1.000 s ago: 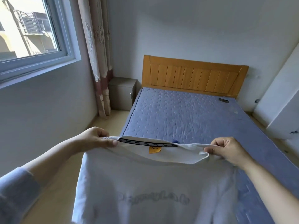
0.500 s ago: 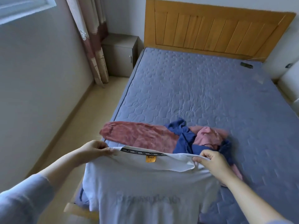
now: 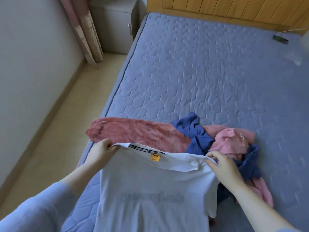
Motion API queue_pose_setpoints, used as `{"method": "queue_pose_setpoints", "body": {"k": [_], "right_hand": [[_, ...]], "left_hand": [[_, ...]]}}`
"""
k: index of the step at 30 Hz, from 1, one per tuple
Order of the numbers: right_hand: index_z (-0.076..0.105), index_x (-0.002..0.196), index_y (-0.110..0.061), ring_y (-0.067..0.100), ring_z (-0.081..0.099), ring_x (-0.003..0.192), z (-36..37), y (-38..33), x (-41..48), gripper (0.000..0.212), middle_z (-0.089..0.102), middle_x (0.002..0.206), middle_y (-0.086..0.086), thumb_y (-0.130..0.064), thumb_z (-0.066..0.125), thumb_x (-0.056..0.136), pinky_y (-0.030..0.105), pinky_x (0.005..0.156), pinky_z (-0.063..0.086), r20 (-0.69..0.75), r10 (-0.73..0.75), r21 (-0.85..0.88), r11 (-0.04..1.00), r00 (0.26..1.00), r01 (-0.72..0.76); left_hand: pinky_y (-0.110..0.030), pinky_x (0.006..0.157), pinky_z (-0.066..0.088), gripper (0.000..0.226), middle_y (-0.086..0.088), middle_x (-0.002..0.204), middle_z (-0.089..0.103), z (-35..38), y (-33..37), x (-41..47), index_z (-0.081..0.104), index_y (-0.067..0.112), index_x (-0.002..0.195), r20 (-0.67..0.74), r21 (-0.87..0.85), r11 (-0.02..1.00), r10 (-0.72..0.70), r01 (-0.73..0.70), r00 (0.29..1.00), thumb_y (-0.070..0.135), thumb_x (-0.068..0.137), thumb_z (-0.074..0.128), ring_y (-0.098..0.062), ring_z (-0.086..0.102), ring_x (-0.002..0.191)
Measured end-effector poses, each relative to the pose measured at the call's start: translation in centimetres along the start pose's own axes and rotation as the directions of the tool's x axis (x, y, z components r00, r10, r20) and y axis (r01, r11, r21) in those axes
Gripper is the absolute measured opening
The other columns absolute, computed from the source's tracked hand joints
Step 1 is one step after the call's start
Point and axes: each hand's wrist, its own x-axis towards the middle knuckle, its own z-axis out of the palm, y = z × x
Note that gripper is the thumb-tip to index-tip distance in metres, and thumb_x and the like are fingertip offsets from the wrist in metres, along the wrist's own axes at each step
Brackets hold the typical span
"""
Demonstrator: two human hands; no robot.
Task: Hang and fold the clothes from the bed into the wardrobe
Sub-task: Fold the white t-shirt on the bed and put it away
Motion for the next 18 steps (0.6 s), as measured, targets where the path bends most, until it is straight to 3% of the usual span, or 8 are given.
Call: {"method": "queue_pose_setpoints", "body": {"k": [3, 6, 9, 13, 18], "right_hand": [[0.065, 0.076, -0.018, 0.014, 0.058, 0.073, 1.9, 1.1, 2.2, 0.014, 0.066, 0.074, -0.003, -0.009, 0.067, 0.087, 0.015, 0.065, 0.039, -0.098, 0.035, 0.081, 0.996, 0.995, -0.027], [0.064, 0.080, -0.018, 0.022, 0.058, 0.075, 3.8, 1.8, 4.8, 0.011, 0.066, 0.075, -0.001, -0.016, 0.062, 0.091, 0.023, 0.066, 0.042, -0.168, 0.111, 0.115, 0.989, 0.979, -0.093], [0.067, 0.090, -0.018, 0.031, 0.060, 0.079, 5.1, 2.3, 8.4, 0.009, 0.069, 0.080, 0.005, -0.025, 0.062, 0.092, 0.037, 0.068, 0.046, -0.262, 0.079, -0.022, 0.996, 0.962, -0.088], [0.068, 0.092, -0.017, 0.037, 0.060, 0.081, 6.9, 3.2, 13.3, 0.019, 0.070, 0.084, 0.013, -0.035, 0.062, 0.091, 0.036, 0.064, 0.042, -0.326, 0.076, -0.180, 0.974, 0.942, -0.141], [0.062, 0.099, -0.013, 0.036, 0.059, 0.096, 11.3, 5.5, 17.2, 0.021, 0.067, 0.100, 0.014, -0.033, 0.061, 0.092, 0.036, 0.066, 0.038, -0.213, 0.157, -0.366, 0.902, 0.964, -0.227]], "left_hand": [[-0.032, 0.049, 0.019, 0.049, 0.005, 0.053, 0.031, 1.4, -0.1, 3.1, 0.028, 0.018, 0.060, 0.020, -0.011, 1.000, 0.009, -0.009, 1.000, 0.036, 0.088, 0.064, -0.015, 0.028, 0.051], [-0.030, 0.049, 0.017, 0.052, 0.004, 0.053, 0.028, 3.1, -0.2, 6.2, 0.026, 0.019, 0.059, -0.003, 0.003, 1.000, 0.006, -0.006, 1.000, 0.040, 0.087, 0.064, -0.015, 0.026, 0.050], [-0.027, 0.046, 0.019, 0.051, 0.005, 0.048, 0.035, 4.9, 0.0, 9.5, 0.033, 0.016, 0.054, -0.090, 0.053, 0.999, -0.005, 0.010, 0.996, 0.044, 0.086, 0.060, -0.016, 0.034, 0.046], [-0.028, 0.046, 0.034, 0.045, 0.003, 0.059, 0.060, 7.5, 0.0, 13.8, 0.060, 0.016, 0.064, -0.089, 0.167, 0.986, 0.031, -0.016, 0.996, 0.054, 0.087, 0.052, -0.016, 0.056, 0.056], [-0.028, 0.048, 0.027, 0.042, 0.003, 0.061, 0.054, 12.6, -1.8, 17.7, 0.048, 0.016, 0.060, -0.031, 0.248, 0.969, 0.019, -0.011, 0.999, 0.047, 0.089, 0.051, -0.017, 0.049, 0.059]]}}
